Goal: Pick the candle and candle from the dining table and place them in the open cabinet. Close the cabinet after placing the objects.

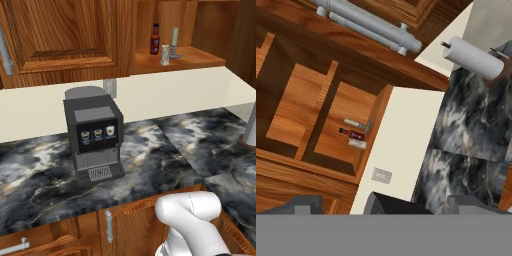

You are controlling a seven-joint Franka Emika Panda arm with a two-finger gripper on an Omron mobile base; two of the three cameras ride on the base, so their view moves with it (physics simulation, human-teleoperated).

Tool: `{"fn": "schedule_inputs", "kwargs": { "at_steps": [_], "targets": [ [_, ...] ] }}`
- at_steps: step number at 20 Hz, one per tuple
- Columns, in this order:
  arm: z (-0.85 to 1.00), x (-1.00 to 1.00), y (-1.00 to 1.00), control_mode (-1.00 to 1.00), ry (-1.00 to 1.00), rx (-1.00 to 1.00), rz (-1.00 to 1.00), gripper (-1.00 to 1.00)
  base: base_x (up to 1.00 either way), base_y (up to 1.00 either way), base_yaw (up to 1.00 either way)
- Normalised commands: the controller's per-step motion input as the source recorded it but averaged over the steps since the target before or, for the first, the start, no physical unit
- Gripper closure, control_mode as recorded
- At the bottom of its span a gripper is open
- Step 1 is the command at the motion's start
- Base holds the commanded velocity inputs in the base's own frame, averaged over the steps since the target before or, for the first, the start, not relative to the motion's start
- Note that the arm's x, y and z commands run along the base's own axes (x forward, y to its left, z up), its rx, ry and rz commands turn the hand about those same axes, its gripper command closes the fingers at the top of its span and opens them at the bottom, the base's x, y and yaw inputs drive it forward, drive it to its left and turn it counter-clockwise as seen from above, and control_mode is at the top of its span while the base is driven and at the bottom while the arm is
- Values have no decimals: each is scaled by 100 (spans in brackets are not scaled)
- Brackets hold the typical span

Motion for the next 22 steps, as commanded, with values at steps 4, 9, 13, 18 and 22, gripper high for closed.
{"fn": "schedule_inputs", "kwargs": {
  "at_steps": [4, 9, 13, 18, 22],
  "targets": [
    [-1, 0, -18, -100, -2, 5, 0, -100, 0, 0, 0],
    [-2, 0, -11, -100, -1, 6, 0, -100, 0, 0, 0],
    [0, 0, -11, -100, -2, 6, 0, -100, 0, 0, 0],
    [0, 1, -7, -100, -4, 4, 0, -100, 0, 0, 0],
    [0, 11, -10, -100, -5, 3, -3, -100, 0, 0, 0]
  ]
}}
